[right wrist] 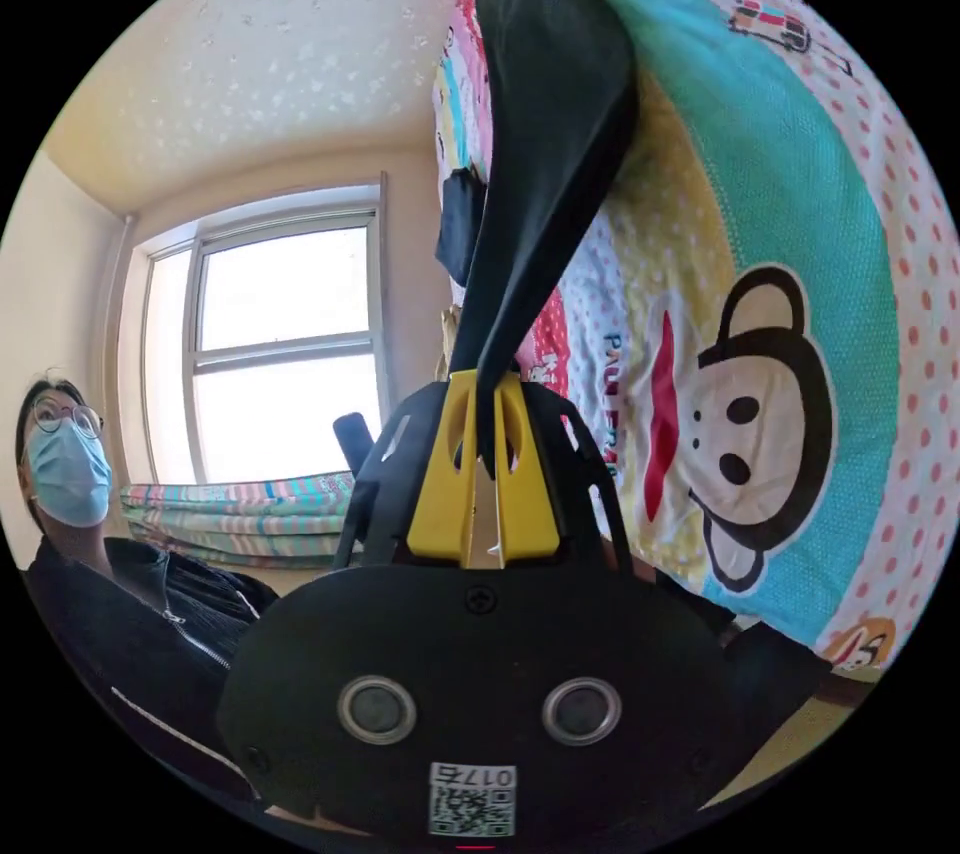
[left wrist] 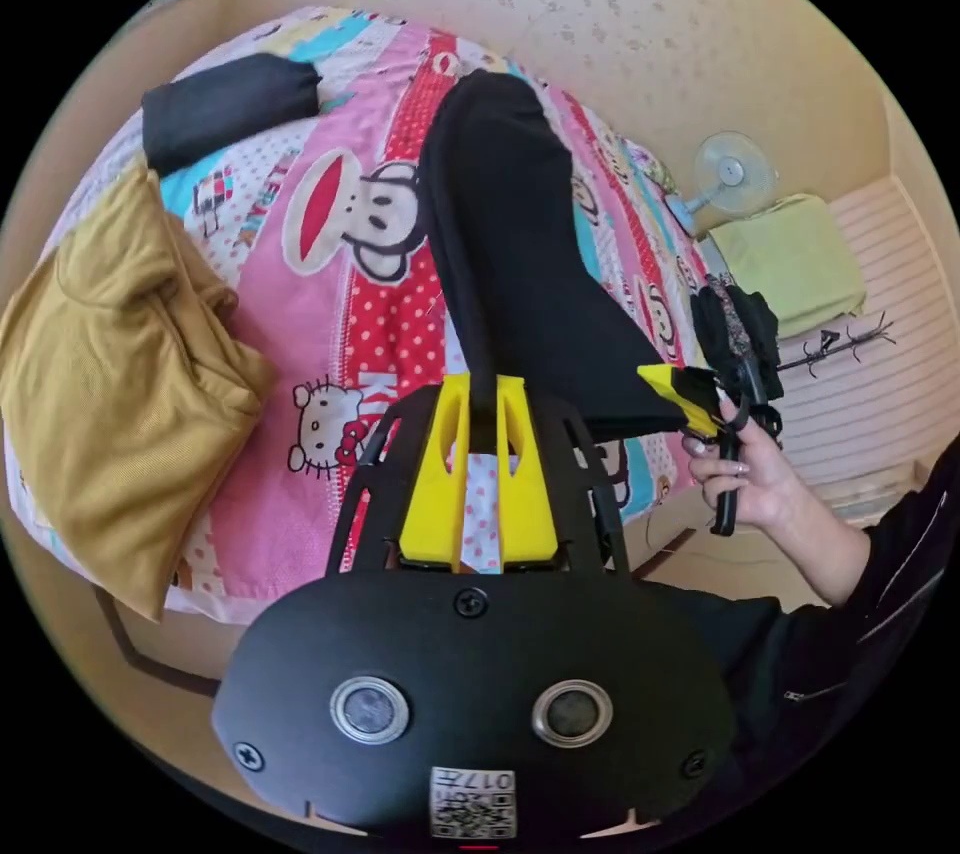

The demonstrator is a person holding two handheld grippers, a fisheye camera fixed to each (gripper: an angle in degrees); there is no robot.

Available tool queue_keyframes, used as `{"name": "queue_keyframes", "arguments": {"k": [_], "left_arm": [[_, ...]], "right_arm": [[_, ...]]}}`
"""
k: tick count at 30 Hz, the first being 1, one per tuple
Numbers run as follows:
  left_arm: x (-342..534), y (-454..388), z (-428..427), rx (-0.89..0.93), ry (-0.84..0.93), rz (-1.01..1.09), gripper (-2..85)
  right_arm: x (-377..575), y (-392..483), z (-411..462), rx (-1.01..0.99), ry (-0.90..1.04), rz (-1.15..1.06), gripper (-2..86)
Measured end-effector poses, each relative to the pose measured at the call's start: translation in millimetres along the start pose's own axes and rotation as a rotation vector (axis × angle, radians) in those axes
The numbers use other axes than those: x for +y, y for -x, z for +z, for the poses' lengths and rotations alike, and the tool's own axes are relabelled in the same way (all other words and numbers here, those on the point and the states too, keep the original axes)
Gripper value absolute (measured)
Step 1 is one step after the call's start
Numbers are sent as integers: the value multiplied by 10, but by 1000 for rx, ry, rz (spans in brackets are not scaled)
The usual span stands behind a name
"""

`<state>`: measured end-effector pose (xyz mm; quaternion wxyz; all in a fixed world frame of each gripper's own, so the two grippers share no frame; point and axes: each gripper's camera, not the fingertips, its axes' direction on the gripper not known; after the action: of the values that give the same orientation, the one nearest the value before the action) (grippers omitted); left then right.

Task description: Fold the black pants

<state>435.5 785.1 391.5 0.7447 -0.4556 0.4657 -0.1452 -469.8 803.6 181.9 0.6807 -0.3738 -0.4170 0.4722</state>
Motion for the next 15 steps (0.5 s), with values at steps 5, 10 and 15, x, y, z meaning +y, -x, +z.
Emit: {"name": "queue_keyframes", "arguments": {"k": [5,10,15], "left_arm": [[-188,-795,-906,65,-63,87,50],[263,-1565,-1542,129,-5,171,50],[930,-1511,-1008,200,249,-61,50]], "right_arm": [[110,932,-802,25,44,-130,31],[745,1403,-1433,95,114,-175,29],[1386,286,-1724,106,209,217,30]]}}
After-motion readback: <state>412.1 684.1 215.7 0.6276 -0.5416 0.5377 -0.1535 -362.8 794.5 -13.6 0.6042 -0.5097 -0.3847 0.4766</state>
